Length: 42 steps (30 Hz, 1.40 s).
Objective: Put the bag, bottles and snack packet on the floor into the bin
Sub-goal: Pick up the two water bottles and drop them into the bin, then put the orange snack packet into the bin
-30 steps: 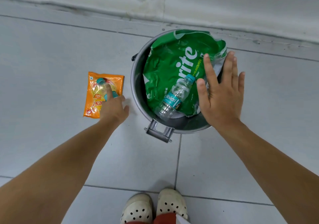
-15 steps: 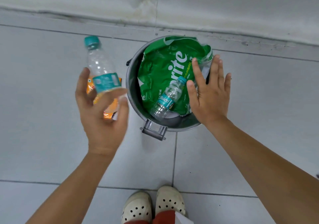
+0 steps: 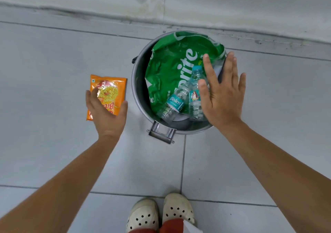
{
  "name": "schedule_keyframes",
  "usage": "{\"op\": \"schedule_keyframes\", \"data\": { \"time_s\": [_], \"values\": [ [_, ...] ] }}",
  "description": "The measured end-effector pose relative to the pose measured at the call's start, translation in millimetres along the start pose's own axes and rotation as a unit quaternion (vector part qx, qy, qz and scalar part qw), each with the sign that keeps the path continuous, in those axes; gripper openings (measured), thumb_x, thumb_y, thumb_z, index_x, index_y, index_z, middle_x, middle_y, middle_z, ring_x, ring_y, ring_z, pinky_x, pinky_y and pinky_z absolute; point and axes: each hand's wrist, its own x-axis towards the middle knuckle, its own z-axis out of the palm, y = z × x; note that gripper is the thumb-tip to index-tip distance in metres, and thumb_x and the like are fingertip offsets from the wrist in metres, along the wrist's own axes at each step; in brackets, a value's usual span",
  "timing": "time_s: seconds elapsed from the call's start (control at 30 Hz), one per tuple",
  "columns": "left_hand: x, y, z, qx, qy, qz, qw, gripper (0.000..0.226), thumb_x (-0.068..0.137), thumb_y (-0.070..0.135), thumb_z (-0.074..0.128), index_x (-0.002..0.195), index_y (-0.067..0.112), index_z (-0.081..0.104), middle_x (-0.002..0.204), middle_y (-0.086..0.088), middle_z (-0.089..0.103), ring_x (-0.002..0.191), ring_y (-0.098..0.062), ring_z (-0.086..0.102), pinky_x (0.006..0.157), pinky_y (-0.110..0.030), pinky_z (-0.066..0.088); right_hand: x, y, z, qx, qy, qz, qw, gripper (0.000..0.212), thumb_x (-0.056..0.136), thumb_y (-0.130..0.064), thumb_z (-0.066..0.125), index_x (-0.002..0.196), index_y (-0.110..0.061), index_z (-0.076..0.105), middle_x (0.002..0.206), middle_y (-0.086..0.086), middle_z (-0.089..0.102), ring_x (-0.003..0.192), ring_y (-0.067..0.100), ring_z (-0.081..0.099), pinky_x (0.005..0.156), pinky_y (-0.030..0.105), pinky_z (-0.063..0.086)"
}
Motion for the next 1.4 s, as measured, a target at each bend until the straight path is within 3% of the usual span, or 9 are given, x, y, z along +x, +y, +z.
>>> {"op": "schedule_keyframes", "data": {
  "time_s": [0.13, 0.27, 0.6, 0.7, 0.87, 1.0, 1.1, 1.23, 1.4],
  "values": [
    [34.7, -58.7, 1.4, 0.324, -0.11, -0.052, 0.938, 0.112, 0.076, 0.056, 0.07, 0.154, 0.015, 0.0, 0.163, -0.015, -0.002, 0.149, -0.036, 0.007, 0.118, -0.056, 0.014, -0.4, -0.5, 2.5, 0.004, 0.011, -0.004, 1.0, 0.057, 0.097, -0.057, 0.007, 0.151, -0.04, 0.014, 0.16, 0.019, 0.009, 0.148, 0.032, 0.006, 0.115, 0.06, 0.01],
    [46.7, -85.0, 0.4, 0.412, -0.229, -0.07, 0.879, 0.095, 0.083, 0.063, 0.055, 0.154, 0.031, 0.001, 0.164, -0.008, 0.003, 0.147, -0.037, 0.017, 0.113, -0.063, 0.019, -0.7, -0.7, 2.3, 0.013, 0.015, -0.002, 1.0, 0.058, 0.097, -0.057, 0.009, 0.151, -0.039, 0.015, 0.16, 0.019, 0.009, 0.148, 0.032, 0.005, 0.115, 0.059, 0.01],
    [-3.8, -85.8, 18.8, 0.575, -0.263, 0.077, 0.77, 0.034, 0.089, 0.015, 0.049, 0.124, 0.014, 0.053, 0.117, -0.01, 0.057, 0.101, -0.032, 0.063, 0.09, -0.04, 0.046, -0.5, -1.0, 1.9, 0.013, 0.009, 0.002, 1.0, 0.06, 0.096, -0.059, 0.008, 0.151, -0.038, 0.017, 0.16, 0.018, 0.009, 0.148, 0.031, 0.006, 0.115, 0.06, 0.011],
    [3.1, -85.5, 15.3, 0.524, -0.255, 0.061, 0.81, 0.036, 0.09, 0.021, 0.055, 0.124, 0.009, 0.052, 0.119, -0.012, 0.058, 0.104, -0.034, 0.061, 0.09, -0.043, 0.048, -0.6, -1.9, 0.6, 0.013, 0.007, 0.004, 1.0, 0.059, 0.096, -0.057, 0.011, 0.151, -0.037, 0.017, 0.16, 0.018, 0.009, 0.148, 0.031, 0.006, 0.115, 0.06, 0.011],
    [7.5, -89.4, 14.7, 0.431, -0.205, -0.033, 0.878, 0.095, 0.073, 0.033, 0.08, 0.145, 0.018, 0.02, 0.141, -0.022, 0.034, 0.12, -0.046, 0.046, 0.094, -0.055, 0.044, -0.2, -1.8, 0.3, 0.012, 0.011, 0.004, 1.0, 0.059, 0.096, -0.056, 0.012, 0.152, -0.037, 0.017, 0.16, 0.018, 0.009, 0.148, 0.031, 0.006, 0.115, 0.06, 0.01],
    [6.5, -96.2, 19.4, 0.383, -0.196, -0.028, 0.902, 0.08, 0.079, 0.022, 0.075, 0.144, 0.026, 0.028, 0.128, -0.024, 0.038, 0.105, -0.046, 0.054, 0.09, -0.054, 0.048, -0.4, -1.0, 2.2, 0.013, 0.016, 0.002, 1.0, 0.058, 0.097, -0.055, 0.013, 0.152, -0.036, 0.016, 0.16, 0.018, 0.01, 0.148, 0.031, 0.006, 0.115, 0.06, 0.011],
    [2.2, -92.5, 21.2, 0.223, -0.122, -0.105, 0.961, 0.06, 0.082, 0.003, 0.066, 0.134, 0.024, 0.044, 0.131, -0.02, 0.036, 0.101, -0.045, 0.056, 0.088, -0.047, 0.05, -1.4, -0.5, 2.6, 0.013, 0.014, 0.004, 1.0, 0.058, 0.097, -0.056, 0.012, 0.152, -0.037, 0.016, 0.161, 0.017, 0.009, 0.148, 0.03, 0.005, 0.115, 0.059, 0.01],
    [-1.9, -57.8, 11.6, -0.026, 0.015, -0.14, 0.99, 0.054, 0.076, 0.013, 0.076, 0.122, 0.026, 0.051, 0.129, -0.009, 0.049, 0.108, -0.033, 0.06, 0.089, -0.043, 0.053, -0.5, -0.6, 1.8, 0.016, 0.01, 0.005, 1.0, 0.058, 0.096, -0.056, 0.011, 0.151, -0.037, 0.016, 0.16, 0.017, 0.01, 0.148, 0.03, 0.006, 0.115, 0.059, 0.01],
    [0.9, 43.5, -34.3, -0.214, 0.105, 0.036, 0.97, 0.056, 0.074, 0.01, 0.072, 0.119, 0.032, 0.047, 0.121, 0.009, 0.053, 0.119, -0.023, 0.057, 0.081, -0.039, 0.054, -0.7, -0.4, 0.7, 0.009, 0.002, 0.009, 1.0, 0.06, 0.096, -0.056, 0.01, 0.152, -0.035, 0.018, 0.16, 0.019, 0.009, 0.148, 0.03, 0.008, 0.115, 0.06, 0.011]
  ]
}}
